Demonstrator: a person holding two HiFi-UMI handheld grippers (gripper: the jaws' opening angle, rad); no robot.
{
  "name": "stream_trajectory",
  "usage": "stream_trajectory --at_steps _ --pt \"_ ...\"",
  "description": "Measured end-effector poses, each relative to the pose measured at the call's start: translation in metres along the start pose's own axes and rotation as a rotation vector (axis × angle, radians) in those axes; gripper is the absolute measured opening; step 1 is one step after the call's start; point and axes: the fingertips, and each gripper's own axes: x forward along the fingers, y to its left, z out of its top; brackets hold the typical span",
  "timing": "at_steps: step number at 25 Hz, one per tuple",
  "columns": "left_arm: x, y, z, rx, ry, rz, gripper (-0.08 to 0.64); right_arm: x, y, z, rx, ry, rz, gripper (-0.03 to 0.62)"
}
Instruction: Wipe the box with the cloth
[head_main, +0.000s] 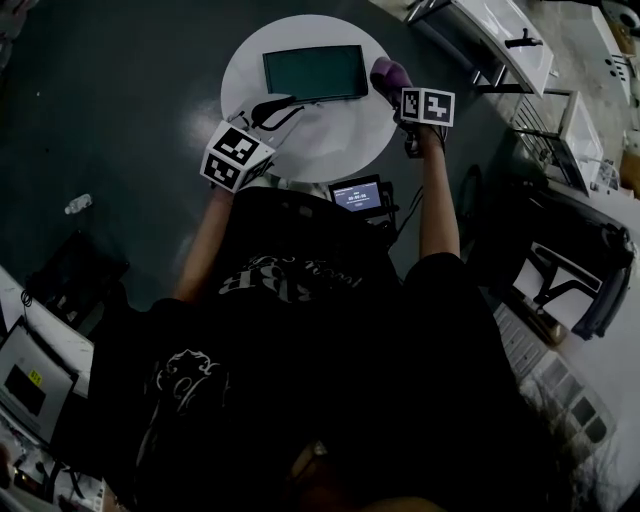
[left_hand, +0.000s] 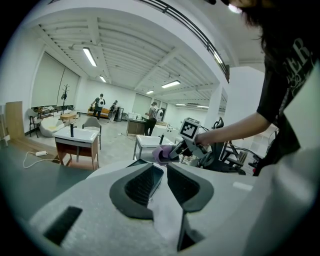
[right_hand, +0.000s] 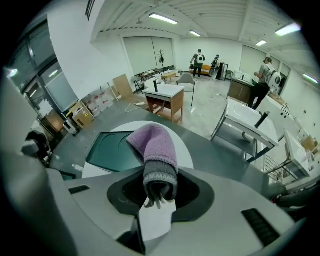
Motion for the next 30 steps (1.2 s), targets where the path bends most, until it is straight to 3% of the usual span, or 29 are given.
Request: stream_trajectory --at_steps 7,15,22,30 --pt "0.014 -0.012 0.010 -0.020 -0.016 0.068 0.097 0.030 -0.026 0.036 -0.169 0.042 0.006 0.101" --pt "-0.004 0.001 -0.009 -0.087 -0.002 0.186 0.097 0.081 -0.018 0.058 -0.264 0.103 0.020 0.101" --pt "-0.018 0.003 -0.019 -0.093 0.010 0.214 0.097 0.085 0.000 0.036 -0.249 0.132 0.072 0.101" --pt "-0.022 -0.001 -0.021 -0.073 0.023 0.172 0.097 0.068 0.006 -0.024 -0.201 0.188 0.117 0.101"
